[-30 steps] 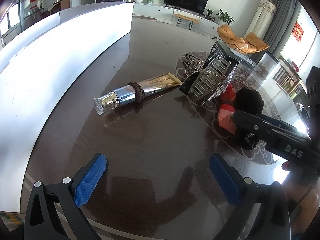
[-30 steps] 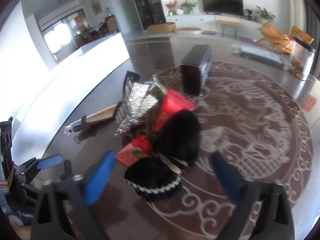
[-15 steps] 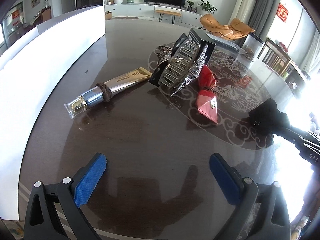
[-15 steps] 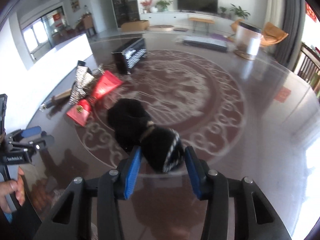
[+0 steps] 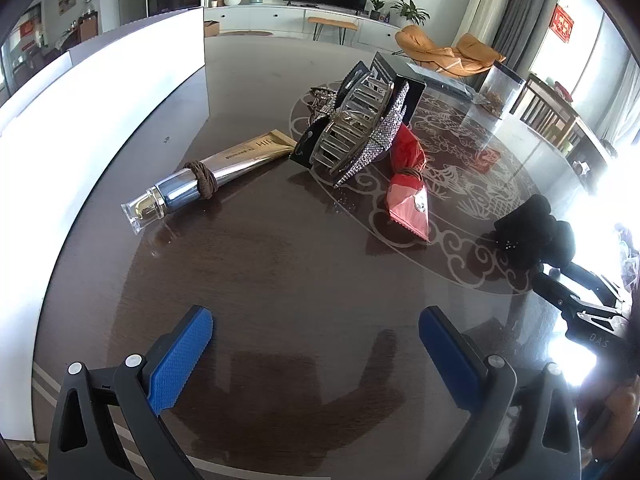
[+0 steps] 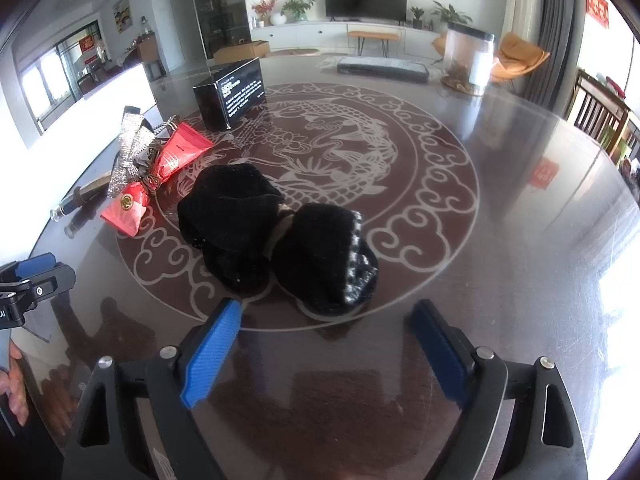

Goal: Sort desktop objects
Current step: 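Open the right tool, setting the black scrunchies back on the table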

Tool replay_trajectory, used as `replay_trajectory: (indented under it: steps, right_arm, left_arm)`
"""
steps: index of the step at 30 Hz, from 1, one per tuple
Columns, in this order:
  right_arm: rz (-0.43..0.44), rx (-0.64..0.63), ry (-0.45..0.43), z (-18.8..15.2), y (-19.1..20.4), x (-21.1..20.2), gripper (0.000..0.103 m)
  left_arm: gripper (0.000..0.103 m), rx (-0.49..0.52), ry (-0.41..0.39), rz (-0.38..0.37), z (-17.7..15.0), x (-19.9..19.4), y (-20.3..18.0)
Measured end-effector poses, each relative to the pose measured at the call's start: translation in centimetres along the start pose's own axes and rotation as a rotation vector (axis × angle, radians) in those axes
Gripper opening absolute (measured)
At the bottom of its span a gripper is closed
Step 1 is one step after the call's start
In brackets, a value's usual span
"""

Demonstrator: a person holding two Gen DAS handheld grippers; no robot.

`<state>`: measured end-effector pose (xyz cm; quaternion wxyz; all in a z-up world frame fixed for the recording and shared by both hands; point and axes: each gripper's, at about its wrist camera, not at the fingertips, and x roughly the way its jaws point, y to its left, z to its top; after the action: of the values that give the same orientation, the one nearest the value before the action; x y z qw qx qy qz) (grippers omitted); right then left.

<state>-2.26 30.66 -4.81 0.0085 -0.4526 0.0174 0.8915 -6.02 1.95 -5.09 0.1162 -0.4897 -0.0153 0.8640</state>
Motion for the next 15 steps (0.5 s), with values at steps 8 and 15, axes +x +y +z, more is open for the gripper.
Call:
replay_trajectory:
  steps: [8,15]
  right_arm:
    - [-0.009,-0.030,0.004,-0.2,0.8,0.4,0.100]
    - [-0.010,-0.040,0.011,-0.2,0.9,0.5,0.103]
  left_arm:
    - [0.103,0.021,0.004,0.024,-0.1,0.1,-0.4]
    - [0.103,0.079,0.010,0.063,-0.2,0.6,-1.5]
